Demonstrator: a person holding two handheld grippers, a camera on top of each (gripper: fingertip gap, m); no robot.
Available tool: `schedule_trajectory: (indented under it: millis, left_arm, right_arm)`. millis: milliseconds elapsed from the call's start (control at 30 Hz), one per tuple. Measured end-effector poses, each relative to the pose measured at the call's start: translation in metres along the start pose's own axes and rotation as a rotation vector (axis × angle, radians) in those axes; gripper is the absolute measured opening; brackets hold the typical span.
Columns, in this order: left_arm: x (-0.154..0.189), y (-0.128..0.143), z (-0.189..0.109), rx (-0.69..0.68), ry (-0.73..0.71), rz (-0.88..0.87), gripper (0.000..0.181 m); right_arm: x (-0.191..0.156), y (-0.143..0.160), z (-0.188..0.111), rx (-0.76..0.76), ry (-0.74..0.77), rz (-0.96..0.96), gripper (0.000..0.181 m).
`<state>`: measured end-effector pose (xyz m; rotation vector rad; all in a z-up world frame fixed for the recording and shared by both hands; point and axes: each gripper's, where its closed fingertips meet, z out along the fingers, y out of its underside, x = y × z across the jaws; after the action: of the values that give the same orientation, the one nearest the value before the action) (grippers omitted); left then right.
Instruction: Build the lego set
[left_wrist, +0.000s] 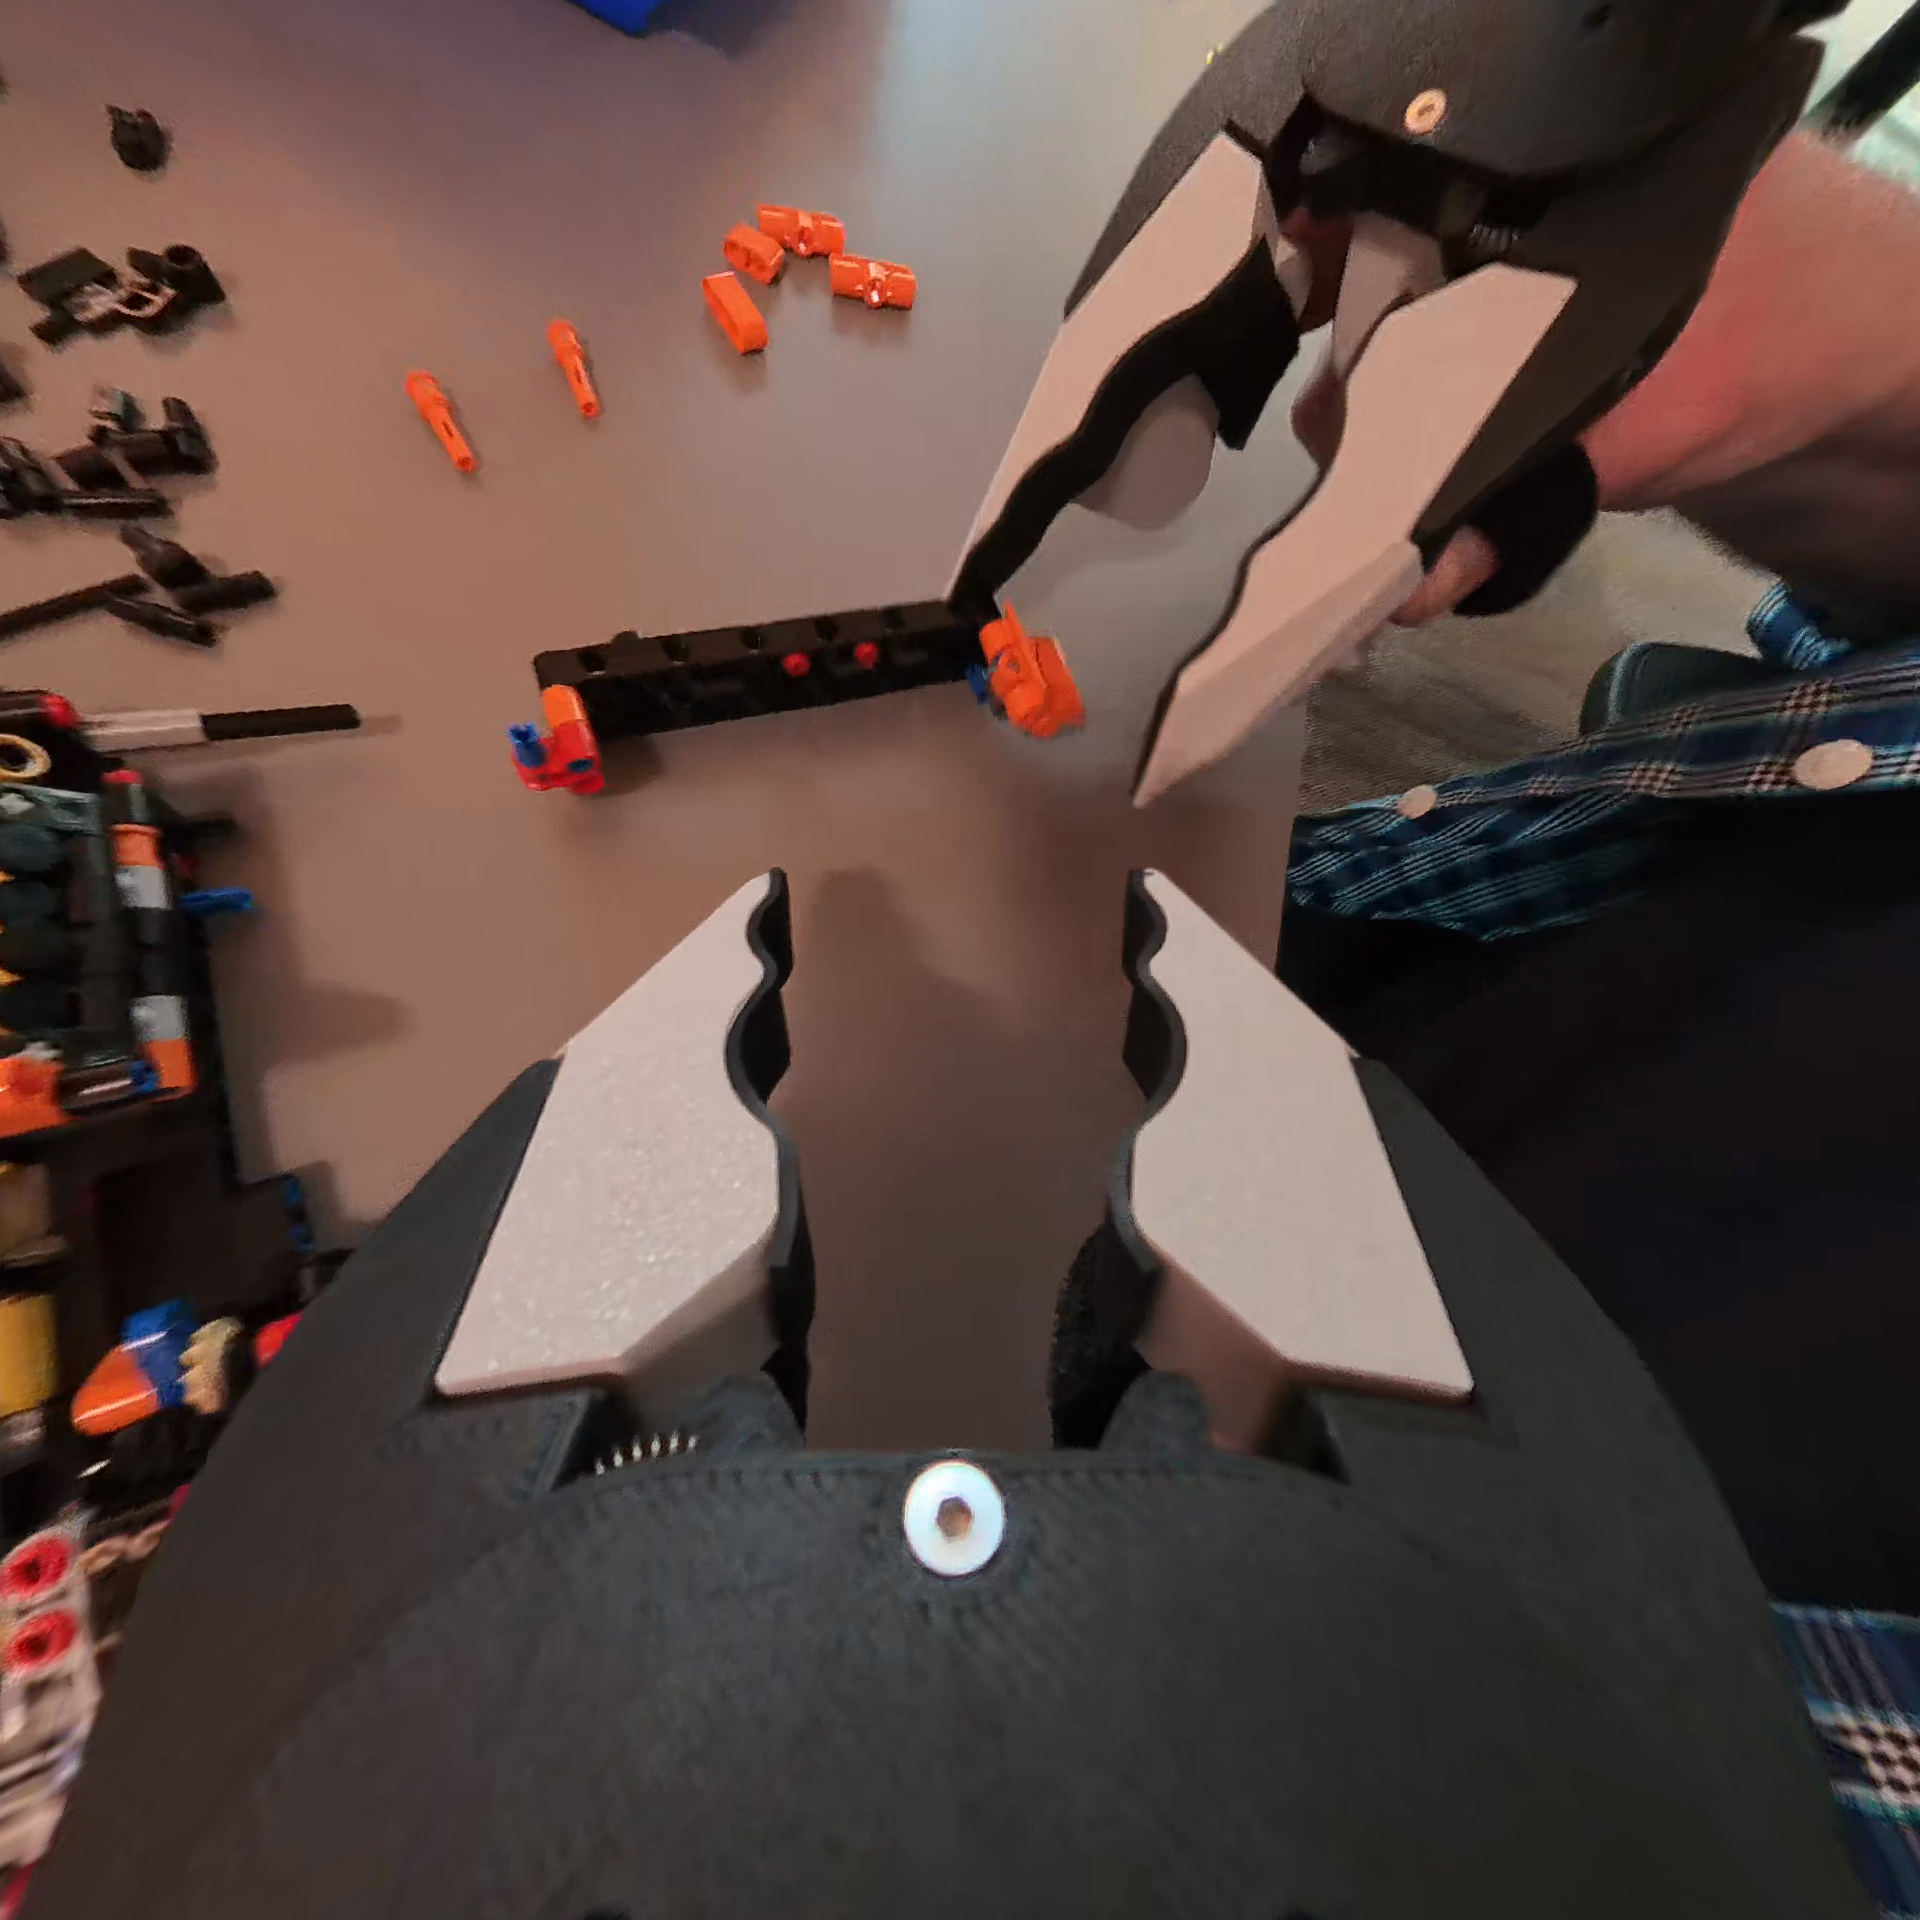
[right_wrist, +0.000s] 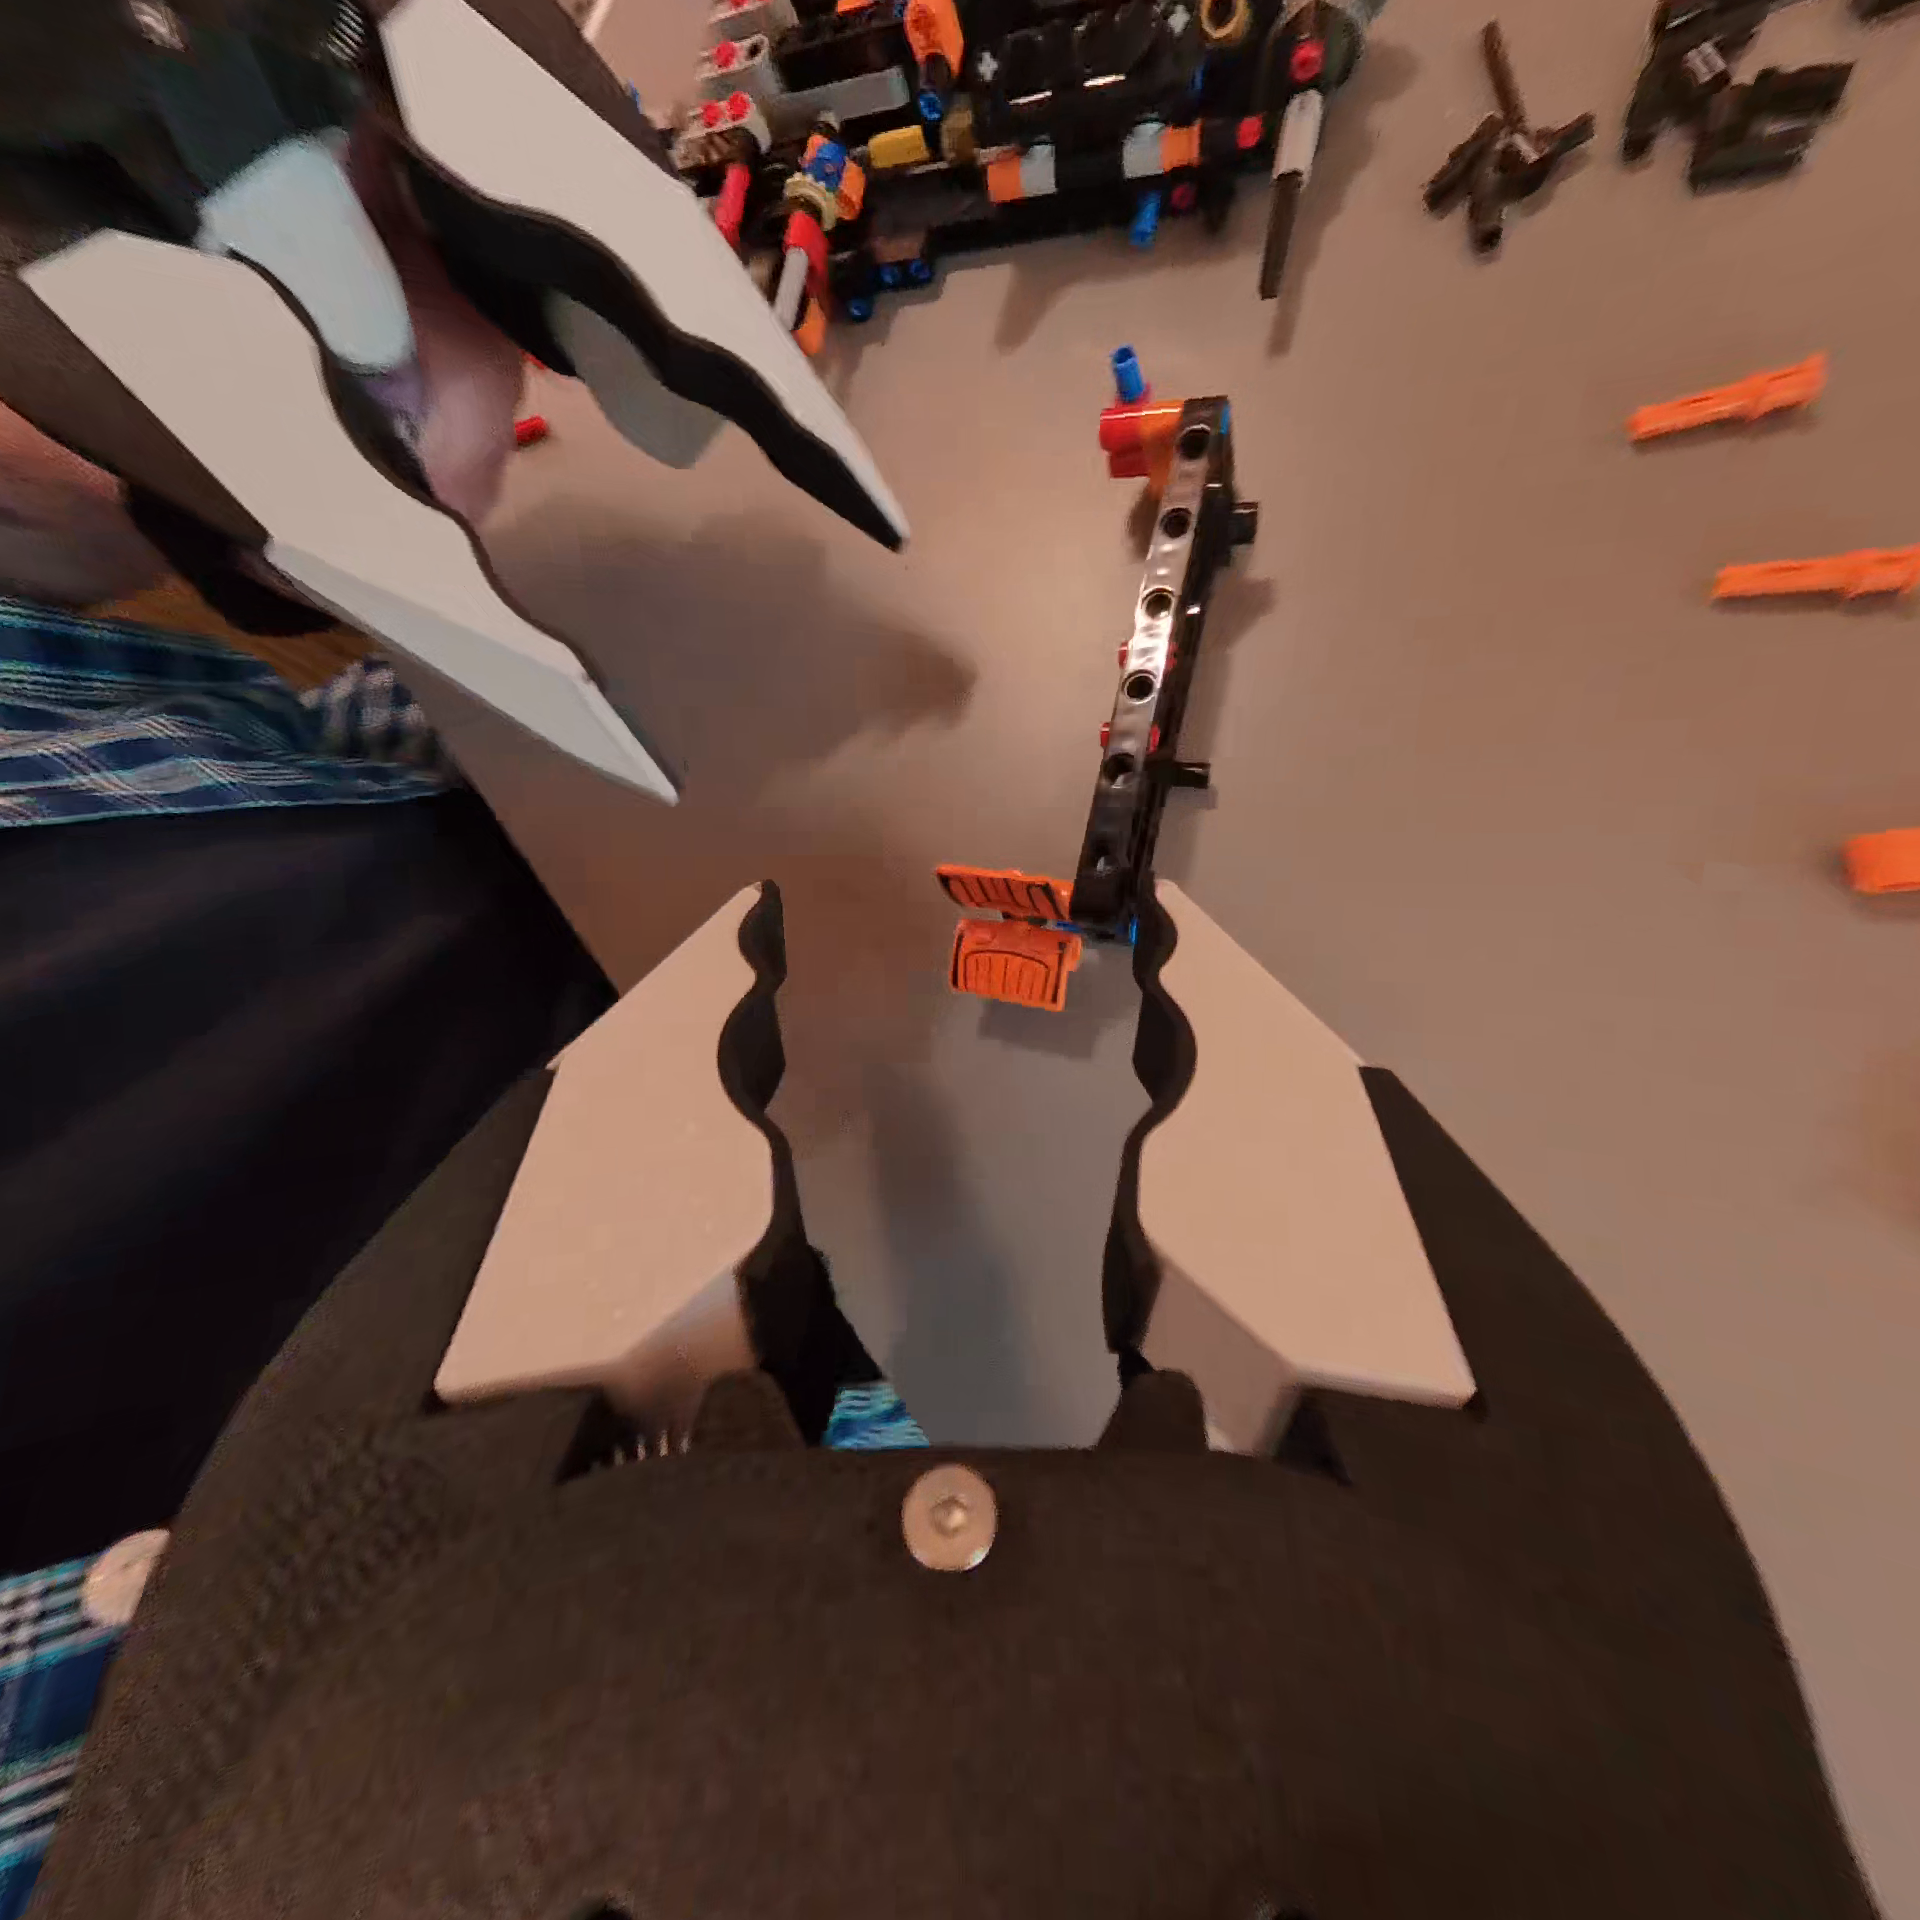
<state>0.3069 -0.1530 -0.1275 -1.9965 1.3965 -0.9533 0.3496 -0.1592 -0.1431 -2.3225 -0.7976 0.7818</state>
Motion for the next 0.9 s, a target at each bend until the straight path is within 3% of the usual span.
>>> schedule_trajectory:
  millis: [133,267,400,633,800,900]
  left_arm:
    - [0.002,0.002,0.01,0.003,0.053,-0.046,0.079]
    - [0.002,0.002,0.003,0.024,0.047,-0.059,0.082]
    - [0.011,0.013,0.0,0.007,0.042,-0.084,0.079]
    - [0.017,0.033,0.005,-0.059,-0.008,-0.038,0.072]
    - [0.026,0.031,0.001,-0.029,0.021,-0.004,0.055]
    - [0.02,0.031,0.008,-0.051,-0.004,0.028,0.05]
  right_arm:
    - [-0.03,-0.001,0.008,0.017,-0.106,0.028,0.068]
    - [-0.048,-0.002,0.007,0.042,-0.192,0.024,0.071]
    - [-0.038,0.005,0.004,0.017,-0.183,0.03,0.063]
    - [-0.074,0.009,0.023,0.002,-0.344,-0.03,0.063]
    - [-0.057,0.005,0.003,0.058,-0.298,-0.071,0.055]
    - [-0.037,0.008,0.007,0.024,-0.172,-0.17,0.046]
